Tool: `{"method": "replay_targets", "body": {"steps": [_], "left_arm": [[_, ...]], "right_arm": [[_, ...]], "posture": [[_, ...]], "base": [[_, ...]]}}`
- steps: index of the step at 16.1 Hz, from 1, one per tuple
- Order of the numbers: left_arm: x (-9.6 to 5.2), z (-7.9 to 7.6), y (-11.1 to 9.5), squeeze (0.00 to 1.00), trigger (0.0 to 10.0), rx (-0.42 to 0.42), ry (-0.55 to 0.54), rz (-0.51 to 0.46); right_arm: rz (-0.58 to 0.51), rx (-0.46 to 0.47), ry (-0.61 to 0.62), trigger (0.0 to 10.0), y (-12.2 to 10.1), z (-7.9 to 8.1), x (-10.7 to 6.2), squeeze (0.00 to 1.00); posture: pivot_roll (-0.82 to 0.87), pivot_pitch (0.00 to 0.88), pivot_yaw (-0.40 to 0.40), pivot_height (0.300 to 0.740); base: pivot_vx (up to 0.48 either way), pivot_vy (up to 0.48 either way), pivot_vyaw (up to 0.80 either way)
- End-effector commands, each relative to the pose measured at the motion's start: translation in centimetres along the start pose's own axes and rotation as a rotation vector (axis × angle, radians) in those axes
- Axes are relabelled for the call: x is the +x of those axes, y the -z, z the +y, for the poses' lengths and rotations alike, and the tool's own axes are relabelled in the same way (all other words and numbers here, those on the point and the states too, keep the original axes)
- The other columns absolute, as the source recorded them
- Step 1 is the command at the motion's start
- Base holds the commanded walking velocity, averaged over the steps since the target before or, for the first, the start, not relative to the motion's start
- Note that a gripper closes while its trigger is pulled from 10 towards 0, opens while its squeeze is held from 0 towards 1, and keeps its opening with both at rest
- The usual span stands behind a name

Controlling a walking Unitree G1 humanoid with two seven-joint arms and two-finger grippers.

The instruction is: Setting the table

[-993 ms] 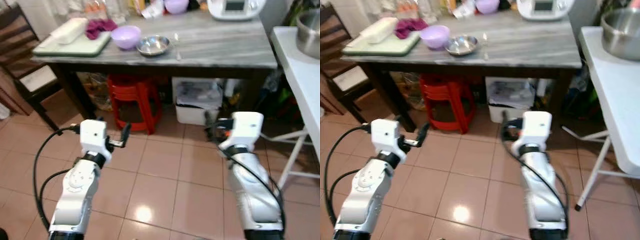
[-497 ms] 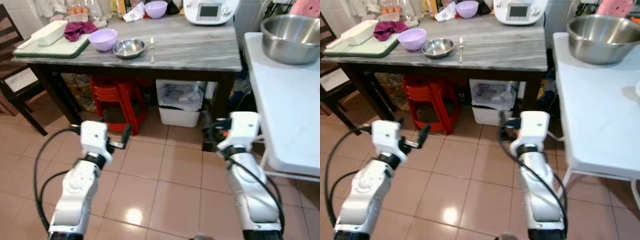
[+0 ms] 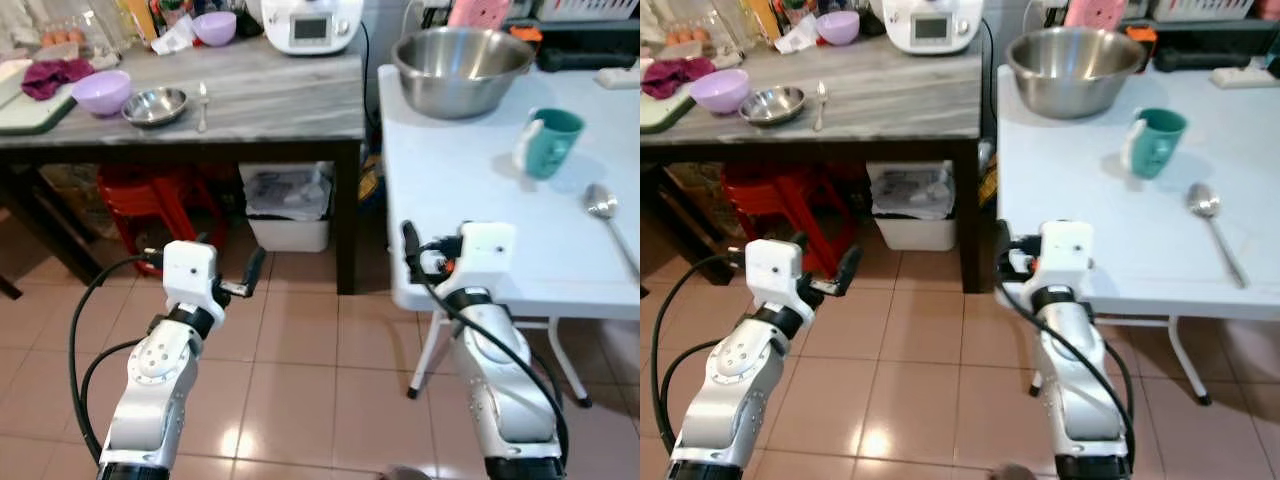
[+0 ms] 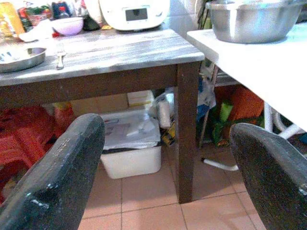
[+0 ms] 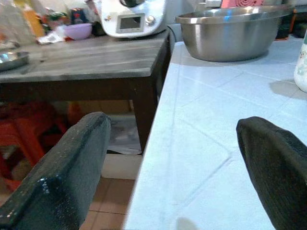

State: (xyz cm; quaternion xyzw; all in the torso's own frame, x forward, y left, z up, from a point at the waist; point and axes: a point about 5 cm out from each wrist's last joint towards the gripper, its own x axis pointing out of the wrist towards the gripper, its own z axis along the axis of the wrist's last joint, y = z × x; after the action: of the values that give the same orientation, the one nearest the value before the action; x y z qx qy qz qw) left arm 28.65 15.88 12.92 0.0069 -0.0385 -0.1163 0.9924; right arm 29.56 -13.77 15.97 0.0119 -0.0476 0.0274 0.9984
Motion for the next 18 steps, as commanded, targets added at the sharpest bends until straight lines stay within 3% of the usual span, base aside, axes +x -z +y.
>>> {"method": "replay_targets", "body": {"steps": [1, 15, 18], "left_arm": [[-0.12, 0.02, 0.12, 0.00, 10.0, 0.002, -0.005, 0.005], [-0.07, -0.31, 0.17, 0.00, 10.0, 0.001, 0.014, 0.008], [-0.13, -0.40, 0.13, 0.00, 10.0, -0.020, 0.017, 0.001]], "right_arm": [[0.006, -0.003, 0.004, 10.0, 0.05, -0.22, -0.03, 0.00], [0.007, -0.003, 0.009, 10.0, 0.11, 0.01, 0.05, 0.00], [0.007, -0.001, 0.009, 10.0, 0.13, -0.02, 0.06, 0.00]], "posture": [[-0.16, 0.110, 0.101, 0.740], [-0.16, 0.120, 0.110, 0.740], [-0.15, 0.120, 0.110, 0.740]], "base": [[0.000, -0.371, 0.00], [0.000, -0.363, 0.00], [0.000, 0.000, 0.00]]}}
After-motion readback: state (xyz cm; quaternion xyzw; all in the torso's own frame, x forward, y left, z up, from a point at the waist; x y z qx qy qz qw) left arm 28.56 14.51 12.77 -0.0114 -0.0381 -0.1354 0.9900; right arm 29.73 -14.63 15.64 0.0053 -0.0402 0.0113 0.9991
